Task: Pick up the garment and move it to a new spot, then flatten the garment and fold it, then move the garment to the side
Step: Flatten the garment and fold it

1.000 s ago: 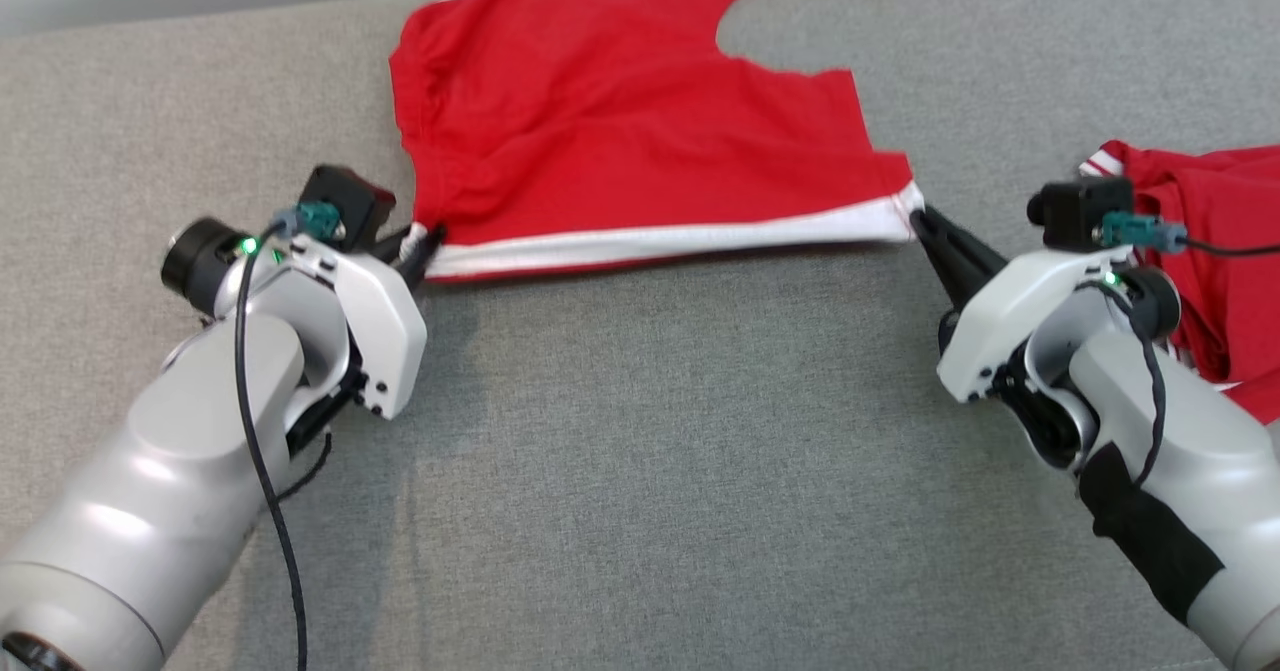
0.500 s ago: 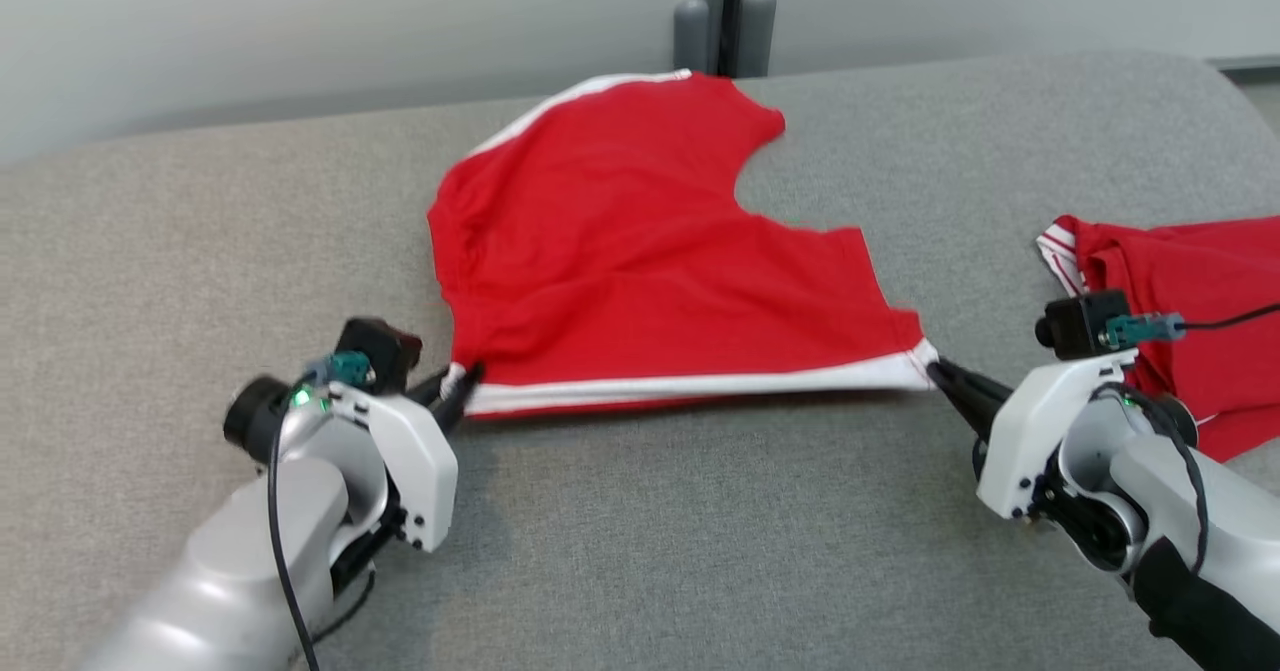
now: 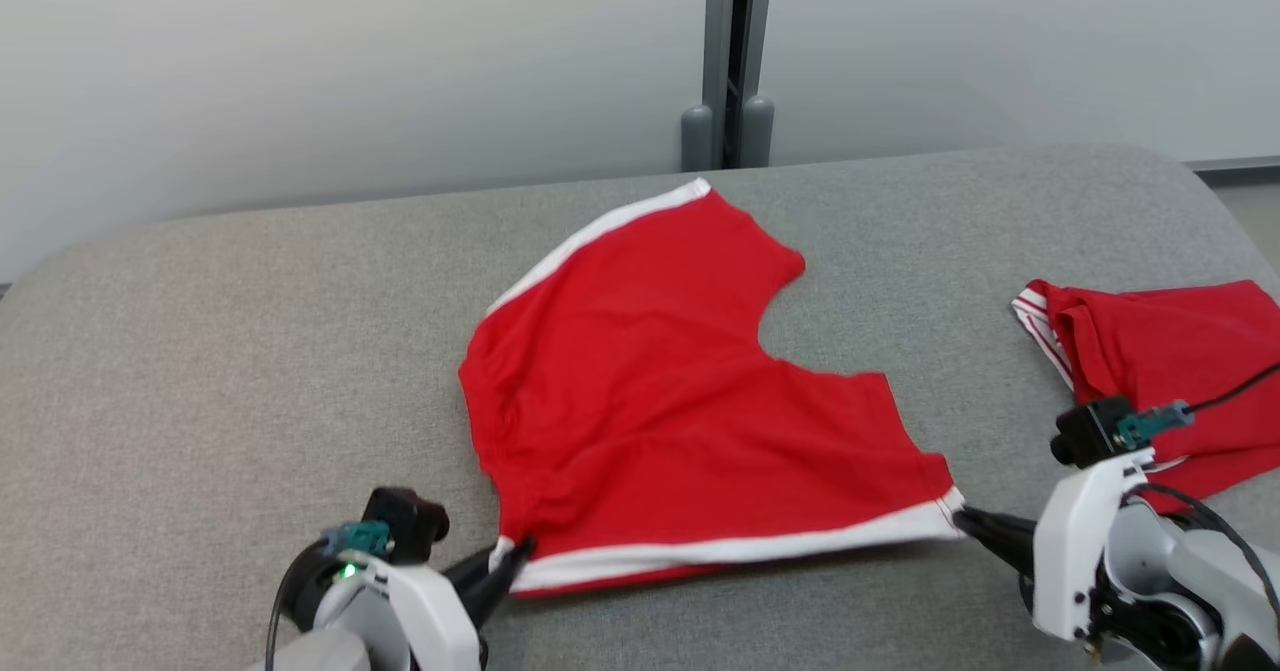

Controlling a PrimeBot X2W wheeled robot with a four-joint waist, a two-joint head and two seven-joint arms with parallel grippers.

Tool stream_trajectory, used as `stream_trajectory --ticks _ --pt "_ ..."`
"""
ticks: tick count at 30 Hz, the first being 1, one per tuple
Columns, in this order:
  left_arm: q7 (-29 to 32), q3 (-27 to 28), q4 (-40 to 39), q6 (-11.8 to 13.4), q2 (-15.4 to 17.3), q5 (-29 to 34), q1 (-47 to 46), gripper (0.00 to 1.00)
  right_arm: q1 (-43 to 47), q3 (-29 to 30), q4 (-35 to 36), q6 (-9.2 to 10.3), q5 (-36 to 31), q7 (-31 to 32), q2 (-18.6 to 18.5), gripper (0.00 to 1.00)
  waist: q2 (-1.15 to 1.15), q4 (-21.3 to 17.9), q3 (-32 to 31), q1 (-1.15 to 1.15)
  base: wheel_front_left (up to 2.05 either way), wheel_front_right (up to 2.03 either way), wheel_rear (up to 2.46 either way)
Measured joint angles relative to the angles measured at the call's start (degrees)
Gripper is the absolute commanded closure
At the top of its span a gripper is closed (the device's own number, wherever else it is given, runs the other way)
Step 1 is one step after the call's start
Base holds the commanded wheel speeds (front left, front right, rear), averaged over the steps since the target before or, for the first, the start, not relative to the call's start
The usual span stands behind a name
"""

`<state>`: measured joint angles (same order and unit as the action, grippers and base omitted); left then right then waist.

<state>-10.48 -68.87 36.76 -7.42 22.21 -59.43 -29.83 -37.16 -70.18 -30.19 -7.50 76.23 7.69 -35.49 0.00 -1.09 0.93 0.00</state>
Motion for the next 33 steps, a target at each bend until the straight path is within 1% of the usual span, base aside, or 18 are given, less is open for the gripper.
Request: stream_trajectory --ticks 3,4,6,9,12,17,21,26,29,33 --pt "0.89 -0.29 -3.65 0.00 2.38 -1.88 2.22 1.00 0.93 -0.67 2.49 0.00 1.19 1.57 -2.47 1.00 0.00 -0.36 -0.72 0.00 0.00 0.00 0.00" --pt "0.89 -0.29 -3.65 0.00 2.38 -1.88 2.22 1.00 0.93 -0.67 2.49 0.00 1.19 1.57 -2.47 1.00 0.00 -0.36 -0.72 0.00 0.00 0.00 0.00" --pt "1.34 -0.27 -6.39 0.00 3.71 -3.24 3.60 1.00 1.76 -0.82 4.15 0.00 2.67 2.72 -3.76 1.00 0.00 -0.53 -0.79 0.00 0.00 0.00 0.00" --pt "2.31 0.03 -10.24 0.00 5.50 -5.33 5.54 1.00 2.96 -0.81 6.59 0.00 5.26 4.53 -6.11 1.00 0.00 -0.52 -0.35 0.00 0.00 0.00 0.00" --pt "3.76 -0.33 -13.93 0.20 7.32 -5.89 6.65 1.00 3.83 -0.64 9.06 0.00 6.00 4.66 -8.56 1.00 0.00 -0.29 0.32 0.00 0.00 0.00 0.00" --pt "5.01 -0.64 -19.02 1.45 9.38 -6.20 8.05 1.00 6.73 -0.58 13.68 0.00 7.38 4.63 -11.65 1.00 0.00 0.37 1.50 0.00 0.00 0.00 0.00" --pt "6.90 -0.79 -23.07 1.52 10.42 -8.16 9.22 1.00 7.27 0.56 16.34 0.00 8.35 4.64 -14.14 1.00 0.00 0.79 2.09 0.00 0.00 0.00 0.00" --pt "10.49 0.54 -27.74 1.77 11.74 -13.16 9.37 1.00 5.83 2.87 18.41 0.00 9.06 4.32 -15.34 1.00 0.00 1.55 2.73 0.00 0.00 0.00 0.00" --pt "13.60 1.86 -30.66 1.93 12.20 -17.72 9.16 1.00 3.86 4.60 19.82 0.00 9.77 4.43 -15.39 1.00 0.00 2.32 3.50 0.00 0.00 0.00 0.00" --pt "16.29 4.14 -34.49 1.62 12.79 -22.83 7.49 1.00 0.28 6.77 20.36 0.00 9.96 5.47 -15.75 1.00 0.00 3.65 5.04 0.00 0.00 0.00 0.00"
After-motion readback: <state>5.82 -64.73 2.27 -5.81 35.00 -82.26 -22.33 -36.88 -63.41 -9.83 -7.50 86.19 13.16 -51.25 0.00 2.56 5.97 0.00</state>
